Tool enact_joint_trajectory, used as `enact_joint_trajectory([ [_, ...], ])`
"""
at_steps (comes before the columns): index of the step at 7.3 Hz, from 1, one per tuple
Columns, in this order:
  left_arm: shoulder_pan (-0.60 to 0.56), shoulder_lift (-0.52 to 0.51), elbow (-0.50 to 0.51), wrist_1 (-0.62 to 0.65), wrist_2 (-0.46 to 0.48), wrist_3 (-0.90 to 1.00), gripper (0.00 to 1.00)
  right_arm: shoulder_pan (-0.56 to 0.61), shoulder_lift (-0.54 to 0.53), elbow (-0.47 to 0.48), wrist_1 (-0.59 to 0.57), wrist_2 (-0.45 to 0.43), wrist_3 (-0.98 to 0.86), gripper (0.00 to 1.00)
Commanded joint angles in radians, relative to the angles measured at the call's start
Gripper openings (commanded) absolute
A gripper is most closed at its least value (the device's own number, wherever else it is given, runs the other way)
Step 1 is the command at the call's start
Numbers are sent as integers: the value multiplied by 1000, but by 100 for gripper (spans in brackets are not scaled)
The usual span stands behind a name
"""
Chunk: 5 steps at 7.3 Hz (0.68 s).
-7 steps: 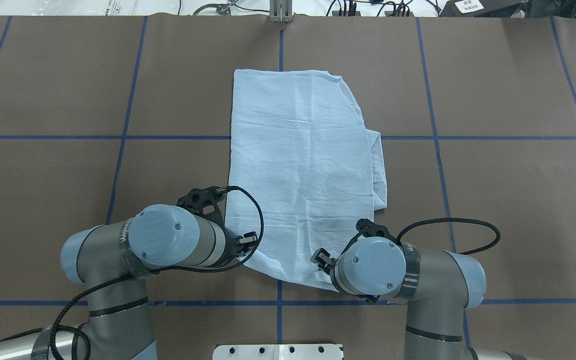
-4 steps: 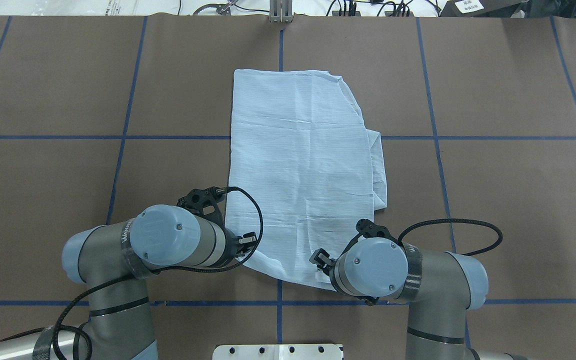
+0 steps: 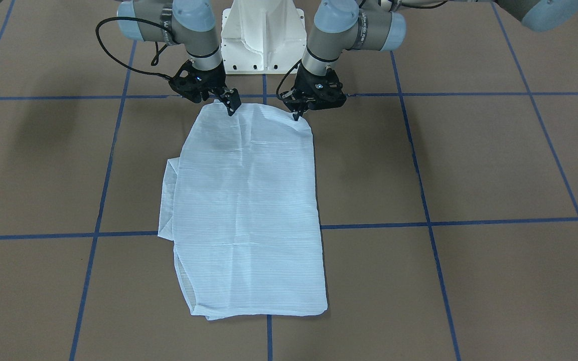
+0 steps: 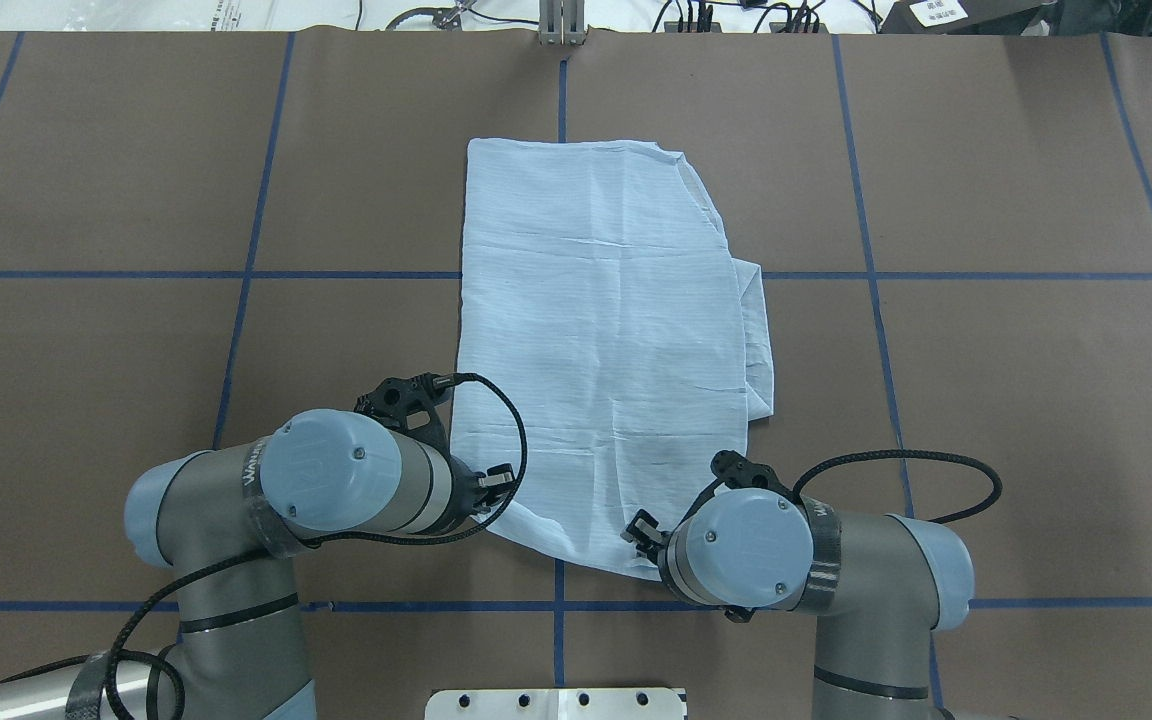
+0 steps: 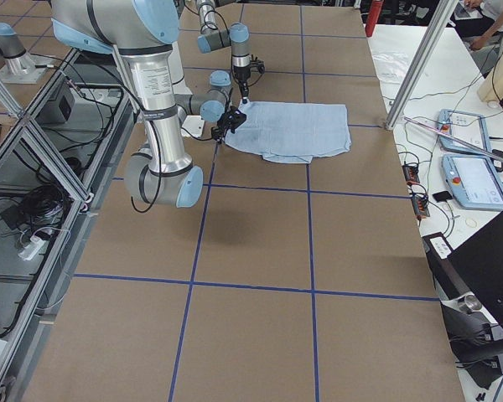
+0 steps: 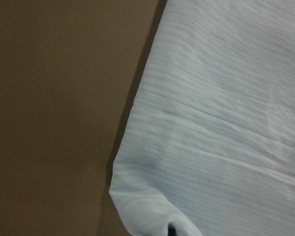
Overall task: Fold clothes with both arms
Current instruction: 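Grasp the near edge of the shirt with both grippers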
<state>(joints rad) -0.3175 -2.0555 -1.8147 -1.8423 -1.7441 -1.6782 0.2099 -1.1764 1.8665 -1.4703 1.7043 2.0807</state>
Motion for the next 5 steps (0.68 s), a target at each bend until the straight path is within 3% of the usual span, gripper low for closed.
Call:
enact_joint_trajectory([
  [1,0,0,0,2,0,0,0,-1,1,2,1,1,2,44],
  [3,0,0,-3,2,0,0,0,3,4,2,-1,3,1,19],
  [5,0,0,-3,2,0,0,0,13,4,26,-33,6,1,18],
])
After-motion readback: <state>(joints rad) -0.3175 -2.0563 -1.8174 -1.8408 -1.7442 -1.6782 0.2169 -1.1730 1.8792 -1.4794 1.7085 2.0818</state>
